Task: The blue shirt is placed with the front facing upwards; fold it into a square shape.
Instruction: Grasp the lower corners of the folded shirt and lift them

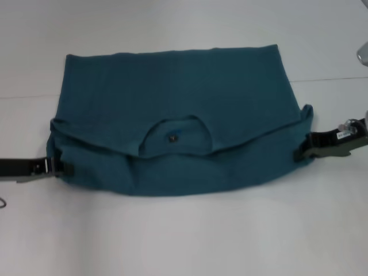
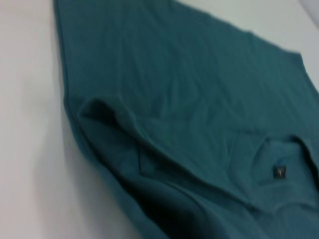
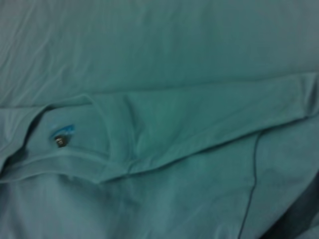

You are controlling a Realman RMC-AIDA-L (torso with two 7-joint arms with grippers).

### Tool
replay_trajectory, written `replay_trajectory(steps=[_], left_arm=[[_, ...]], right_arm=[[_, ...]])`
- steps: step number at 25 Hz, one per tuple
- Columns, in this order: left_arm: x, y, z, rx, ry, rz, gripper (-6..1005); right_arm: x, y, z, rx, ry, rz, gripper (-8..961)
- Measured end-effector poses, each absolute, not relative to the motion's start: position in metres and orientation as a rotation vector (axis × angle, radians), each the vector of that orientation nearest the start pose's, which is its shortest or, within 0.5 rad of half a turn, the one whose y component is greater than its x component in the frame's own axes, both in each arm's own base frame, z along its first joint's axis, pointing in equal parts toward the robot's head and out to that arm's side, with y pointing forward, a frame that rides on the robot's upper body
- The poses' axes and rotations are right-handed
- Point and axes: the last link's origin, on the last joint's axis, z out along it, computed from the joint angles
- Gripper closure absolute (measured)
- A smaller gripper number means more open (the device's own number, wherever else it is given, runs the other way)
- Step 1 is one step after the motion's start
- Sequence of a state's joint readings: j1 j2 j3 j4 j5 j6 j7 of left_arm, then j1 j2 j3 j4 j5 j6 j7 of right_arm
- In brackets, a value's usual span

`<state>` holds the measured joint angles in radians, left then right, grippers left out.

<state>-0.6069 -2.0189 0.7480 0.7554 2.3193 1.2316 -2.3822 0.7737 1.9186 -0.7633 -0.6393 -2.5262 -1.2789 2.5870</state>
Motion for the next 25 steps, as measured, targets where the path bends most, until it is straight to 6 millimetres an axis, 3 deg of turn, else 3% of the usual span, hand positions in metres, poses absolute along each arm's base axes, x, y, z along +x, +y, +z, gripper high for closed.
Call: replay_trajectory(steps=[13,25], left_arm=[[-0.302,0.319,0.053,-2.271,-1.854,-0.086,961],[-0.313,0.289,0.062,-2.296,-1.981,0.03,960]], right_arm=[[0.281,0.364,0.067,-2.237,1.9,-0.09,890],[0.287,0.326,0.063,-2.332,2.046,-0.142,877]])
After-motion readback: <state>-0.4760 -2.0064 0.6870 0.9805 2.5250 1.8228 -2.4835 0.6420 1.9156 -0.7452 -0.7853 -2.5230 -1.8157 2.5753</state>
